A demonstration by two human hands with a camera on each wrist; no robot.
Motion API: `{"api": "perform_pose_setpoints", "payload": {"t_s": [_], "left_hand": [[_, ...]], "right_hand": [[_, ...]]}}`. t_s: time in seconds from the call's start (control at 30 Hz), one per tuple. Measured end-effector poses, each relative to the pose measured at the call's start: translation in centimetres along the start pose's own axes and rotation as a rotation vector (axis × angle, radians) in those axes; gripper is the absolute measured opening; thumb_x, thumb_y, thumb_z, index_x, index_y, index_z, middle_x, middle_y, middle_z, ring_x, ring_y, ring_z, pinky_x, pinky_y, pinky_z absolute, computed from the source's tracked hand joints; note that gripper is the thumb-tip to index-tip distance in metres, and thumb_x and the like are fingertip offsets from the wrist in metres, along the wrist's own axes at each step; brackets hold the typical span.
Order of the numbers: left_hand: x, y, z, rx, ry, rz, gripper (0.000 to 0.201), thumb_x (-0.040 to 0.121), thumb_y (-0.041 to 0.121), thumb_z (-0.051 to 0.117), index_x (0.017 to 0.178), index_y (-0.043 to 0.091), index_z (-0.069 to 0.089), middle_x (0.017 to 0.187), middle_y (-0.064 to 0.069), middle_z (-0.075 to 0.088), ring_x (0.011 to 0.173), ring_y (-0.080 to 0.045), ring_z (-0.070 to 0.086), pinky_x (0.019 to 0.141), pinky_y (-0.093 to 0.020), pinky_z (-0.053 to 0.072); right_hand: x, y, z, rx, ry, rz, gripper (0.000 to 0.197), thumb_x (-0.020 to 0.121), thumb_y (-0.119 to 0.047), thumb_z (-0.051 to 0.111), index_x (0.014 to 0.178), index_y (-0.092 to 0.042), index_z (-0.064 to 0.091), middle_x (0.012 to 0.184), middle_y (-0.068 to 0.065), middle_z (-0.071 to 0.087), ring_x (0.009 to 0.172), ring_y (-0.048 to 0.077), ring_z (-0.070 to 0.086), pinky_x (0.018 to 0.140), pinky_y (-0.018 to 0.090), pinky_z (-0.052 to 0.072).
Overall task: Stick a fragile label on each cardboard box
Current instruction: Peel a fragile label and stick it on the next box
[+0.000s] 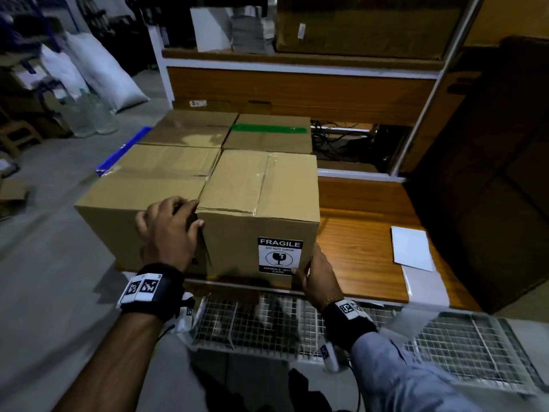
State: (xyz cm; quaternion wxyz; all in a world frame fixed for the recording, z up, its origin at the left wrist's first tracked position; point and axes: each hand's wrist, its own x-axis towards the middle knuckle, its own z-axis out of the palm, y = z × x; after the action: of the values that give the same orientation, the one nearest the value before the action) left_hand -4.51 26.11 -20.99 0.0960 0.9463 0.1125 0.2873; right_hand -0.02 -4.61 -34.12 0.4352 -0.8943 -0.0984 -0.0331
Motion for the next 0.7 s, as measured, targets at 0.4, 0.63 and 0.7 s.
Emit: {"api": "perform_pose_setpoints", "payload": {"t_s": [0.4,0.63,0.7], "left_hand": [[0.1,14.7,-2.2,-0.46,-0.024,0.286,0.04,0.094,0.034,0.067,0.133,0.028,0.063,0.135,0.001,0.057,0.126,-0.023,0.05,0.106,-0.052,0.041],[-1.1,28.1,2.1,-0.618,-0.222,0.525,0.039,0.095,0.039,0.067,0.132,0.025,0.066,0.133,0.005,0.058,0.123,-0.018,0.054,0.099,-0.044,0.048],[-1.3,30.9,3.1,-0.674,-0.258,0.501,0.038,0.095,0.039,0.067,0.131,0.025,0.066,0.132,0.006,0.058,0.124,-0.017,0.054,0.101,-0.044,0.048]], "right_hand": [[-3.5,7.8,-11.7,-0.451,0.276,0.36,0.052,0.096,-0.043,0.067,0.137,-0.012,0.057,0.13,0.016,0.064,0.119,0.035,0.059,0.097,0.043,0.05],[-4.5,18.1,-16.8,-0.803,-0.068,0.512,0.128,0.068,-0.093,-0.021,0.165,-0.018,0.016,0.165,0.033,0.019,0.149,0.053,0.025,0.12,0.058,0.027],[-4.2,19.4,-17.3,-0.762,-0.219,0.542,0.141,0.048,-0.091,-0.038,0.166,-0.025,0.001,0.17,0.027,-0.003,0.155,0.05,0.004,0.124,0.056,0.011]]}}
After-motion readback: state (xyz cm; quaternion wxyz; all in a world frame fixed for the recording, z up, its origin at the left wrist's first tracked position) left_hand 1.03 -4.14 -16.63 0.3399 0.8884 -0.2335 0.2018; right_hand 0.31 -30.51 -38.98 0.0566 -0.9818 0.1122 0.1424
